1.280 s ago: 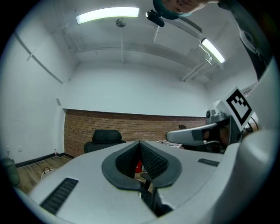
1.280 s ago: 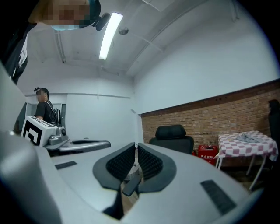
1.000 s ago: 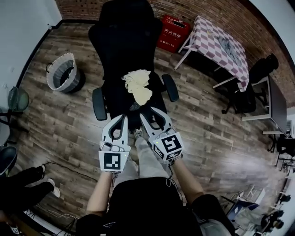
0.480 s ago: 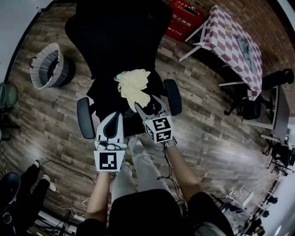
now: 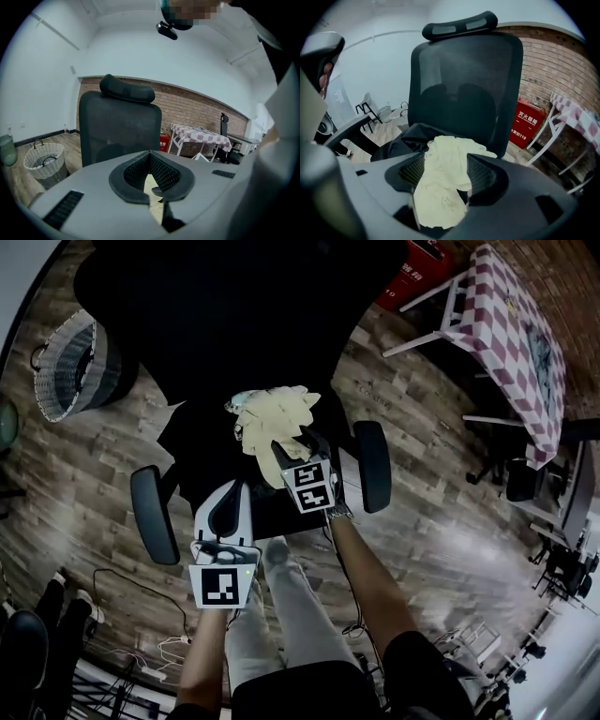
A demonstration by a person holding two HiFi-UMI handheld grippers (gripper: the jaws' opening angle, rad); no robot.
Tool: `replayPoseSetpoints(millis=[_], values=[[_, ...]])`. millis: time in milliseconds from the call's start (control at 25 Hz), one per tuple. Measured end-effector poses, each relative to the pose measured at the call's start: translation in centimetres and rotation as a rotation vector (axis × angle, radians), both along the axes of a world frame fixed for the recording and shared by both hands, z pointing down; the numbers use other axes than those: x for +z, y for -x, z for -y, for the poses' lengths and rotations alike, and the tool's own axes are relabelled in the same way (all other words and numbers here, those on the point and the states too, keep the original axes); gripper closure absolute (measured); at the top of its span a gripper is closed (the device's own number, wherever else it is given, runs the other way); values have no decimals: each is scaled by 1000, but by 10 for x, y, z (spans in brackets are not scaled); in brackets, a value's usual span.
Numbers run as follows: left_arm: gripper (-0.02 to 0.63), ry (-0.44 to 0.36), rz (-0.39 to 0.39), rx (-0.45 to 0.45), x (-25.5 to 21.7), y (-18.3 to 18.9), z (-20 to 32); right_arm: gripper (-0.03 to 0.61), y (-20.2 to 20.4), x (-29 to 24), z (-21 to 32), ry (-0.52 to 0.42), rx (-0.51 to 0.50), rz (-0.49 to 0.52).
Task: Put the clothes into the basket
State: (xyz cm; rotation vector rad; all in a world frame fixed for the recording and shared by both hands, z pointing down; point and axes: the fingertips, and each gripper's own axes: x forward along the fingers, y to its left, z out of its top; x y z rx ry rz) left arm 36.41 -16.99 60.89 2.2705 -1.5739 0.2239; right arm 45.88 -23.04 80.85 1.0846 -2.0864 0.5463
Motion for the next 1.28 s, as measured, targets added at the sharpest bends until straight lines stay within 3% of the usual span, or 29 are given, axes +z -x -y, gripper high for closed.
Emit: replayPoseSetpoints(millis=[280, 560, 640, 760, 840, 1080, 1280], values=[[601, 54, -12, 9, 44, -5, 10, 295, -5, 60, 24, 59, -8, -55], [601, 87, -54, -13, 70, -15, 6, 298, 2, 93, 31, 84, -90, -127], [601, 96, -56, -14, 74, -16, 3, 356, -1, 94, 32, 61, -79, -138], [601, 104, -53, -18, 77, -15, -2, 489, -6, 88, 32, 46, -37, -120], [601, 97, -54, -28, 74, -13, -4, 527, -7, 80, 32, 37, -21, -107], [601, 58, -42, -56, 49, 0, -10, 546, -3, 35, 31, -20, 26, -26], [601, 5, -39, -93, 17, 16, -18, 548, 12, -32, 30, -117, 34, 52]])
